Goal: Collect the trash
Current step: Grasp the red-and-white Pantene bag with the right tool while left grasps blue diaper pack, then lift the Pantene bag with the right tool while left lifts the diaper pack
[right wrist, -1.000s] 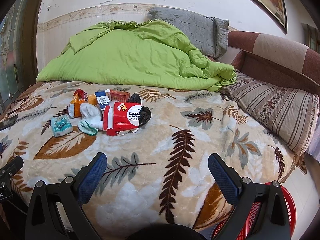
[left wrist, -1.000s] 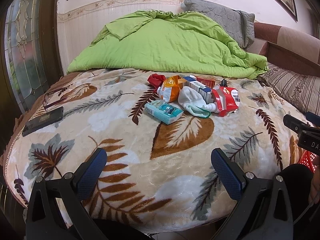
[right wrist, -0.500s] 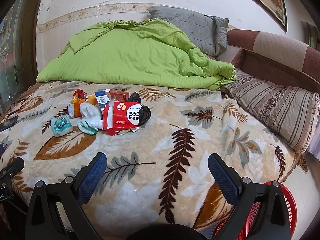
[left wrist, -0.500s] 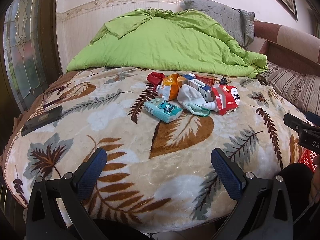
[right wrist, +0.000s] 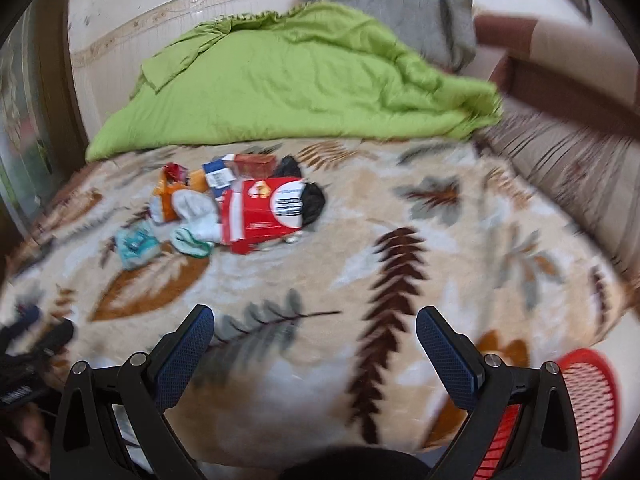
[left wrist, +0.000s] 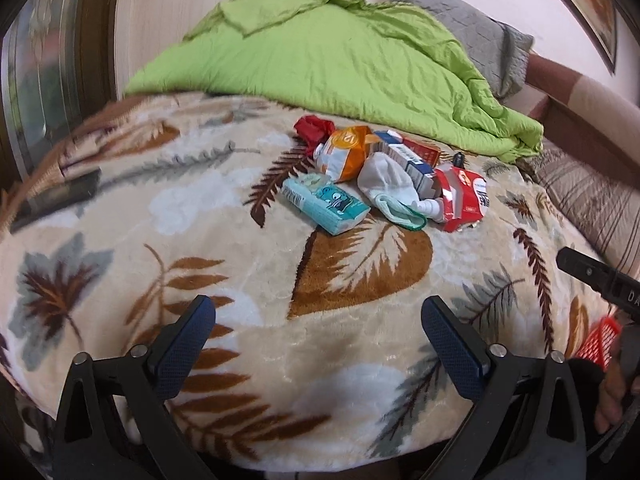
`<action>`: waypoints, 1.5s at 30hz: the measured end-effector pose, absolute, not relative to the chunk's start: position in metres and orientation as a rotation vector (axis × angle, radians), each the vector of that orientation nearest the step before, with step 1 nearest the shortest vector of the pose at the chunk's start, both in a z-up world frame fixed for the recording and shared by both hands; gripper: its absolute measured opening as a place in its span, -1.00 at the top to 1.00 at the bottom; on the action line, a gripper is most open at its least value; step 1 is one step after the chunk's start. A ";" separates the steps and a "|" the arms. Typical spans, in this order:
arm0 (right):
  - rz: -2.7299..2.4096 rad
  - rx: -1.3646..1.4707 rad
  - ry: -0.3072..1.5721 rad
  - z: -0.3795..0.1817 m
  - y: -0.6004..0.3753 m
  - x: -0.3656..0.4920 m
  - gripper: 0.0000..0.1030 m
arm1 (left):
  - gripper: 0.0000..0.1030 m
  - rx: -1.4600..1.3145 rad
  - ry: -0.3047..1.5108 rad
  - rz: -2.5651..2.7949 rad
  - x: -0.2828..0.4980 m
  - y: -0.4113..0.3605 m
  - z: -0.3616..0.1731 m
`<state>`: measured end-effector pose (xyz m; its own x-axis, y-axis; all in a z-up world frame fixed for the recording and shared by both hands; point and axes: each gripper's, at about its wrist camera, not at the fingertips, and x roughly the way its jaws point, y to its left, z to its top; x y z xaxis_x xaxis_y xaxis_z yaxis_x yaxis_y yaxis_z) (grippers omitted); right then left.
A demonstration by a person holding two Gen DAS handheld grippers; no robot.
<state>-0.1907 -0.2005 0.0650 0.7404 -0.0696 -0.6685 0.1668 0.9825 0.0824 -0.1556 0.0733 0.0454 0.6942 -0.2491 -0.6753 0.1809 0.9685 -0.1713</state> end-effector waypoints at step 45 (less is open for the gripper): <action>0.061 0.298 0.645 0.066 -0.204 -0.109 -0.24 | 0.51 -0.201 0.890 -0.168 -0.012 0.035 0.020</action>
